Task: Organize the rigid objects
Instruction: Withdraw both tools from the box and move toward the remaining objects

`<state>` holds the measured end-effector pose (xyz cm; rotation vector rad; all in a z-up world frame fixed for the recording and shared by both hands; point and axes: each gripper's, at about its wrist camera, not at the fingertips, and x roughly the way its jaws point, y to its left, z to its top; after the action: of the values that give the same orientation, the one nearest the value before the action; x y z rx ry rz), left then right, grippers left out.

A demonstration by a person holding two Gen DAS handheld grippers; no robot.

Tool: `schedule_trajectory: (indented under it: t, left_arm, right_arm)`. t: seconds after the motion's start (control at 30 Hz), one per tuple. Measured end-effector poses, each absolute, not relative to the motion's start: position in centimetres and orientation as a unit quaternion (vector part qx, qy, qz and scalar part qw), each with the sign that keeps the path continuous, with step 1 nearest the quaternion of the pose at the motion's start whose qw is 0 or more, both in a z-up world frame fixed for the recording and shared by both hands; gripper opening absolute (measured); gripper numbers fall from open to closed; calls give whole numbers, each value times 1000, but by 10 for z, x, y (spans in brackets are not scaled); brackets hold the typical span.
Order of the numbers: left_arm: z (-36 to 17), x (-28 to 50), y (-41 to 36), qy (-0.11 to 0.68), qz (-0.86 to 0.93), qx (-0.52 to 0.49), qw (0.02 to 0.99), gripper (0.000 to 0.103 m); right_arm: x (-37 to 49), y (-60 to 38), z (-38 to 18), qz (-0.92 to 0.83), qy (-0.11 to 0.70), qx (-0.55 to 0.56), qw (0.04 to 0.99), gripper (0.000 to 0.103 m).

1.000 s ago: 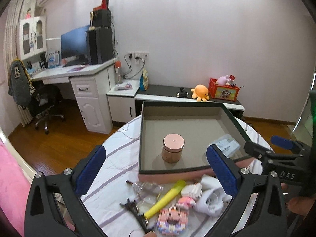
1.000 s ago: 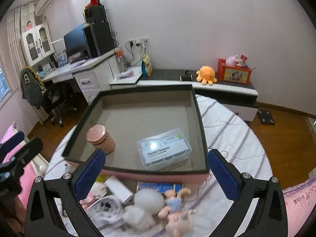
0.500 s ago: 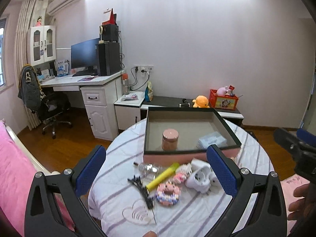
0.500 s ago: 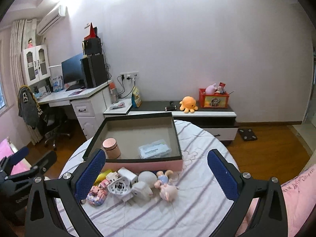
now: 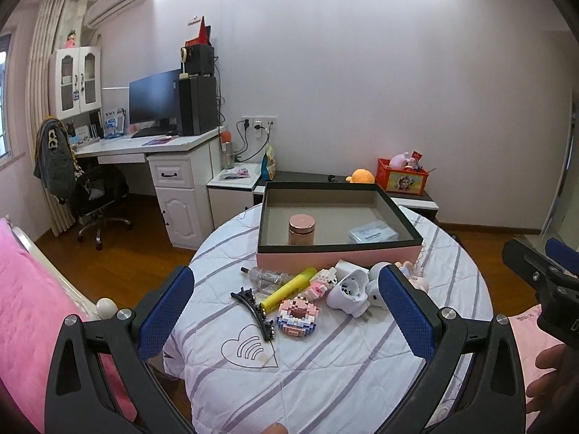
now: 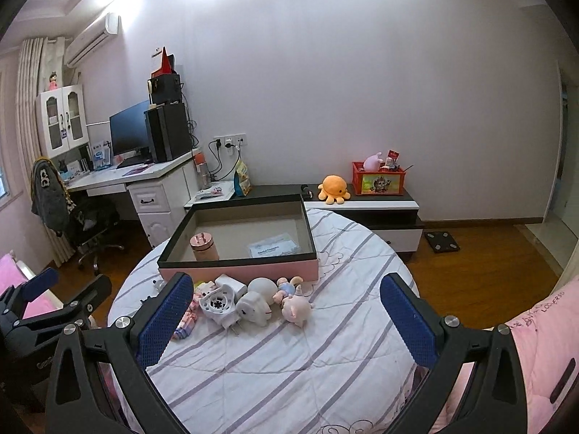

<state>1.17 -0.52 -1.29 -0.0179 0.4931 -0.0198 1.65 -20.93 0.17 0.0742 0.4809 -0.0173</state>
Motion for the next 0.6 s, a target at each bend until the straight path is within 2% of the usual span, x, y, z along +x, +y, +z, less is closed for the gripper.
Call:
schedule_trajectory:
  t: [0.6]
  left_arm:
    - [-17,5,-3,252,-2,-10,968,103]
  right_arm:
    - [12,-207,0,-9,244,33,969,103]
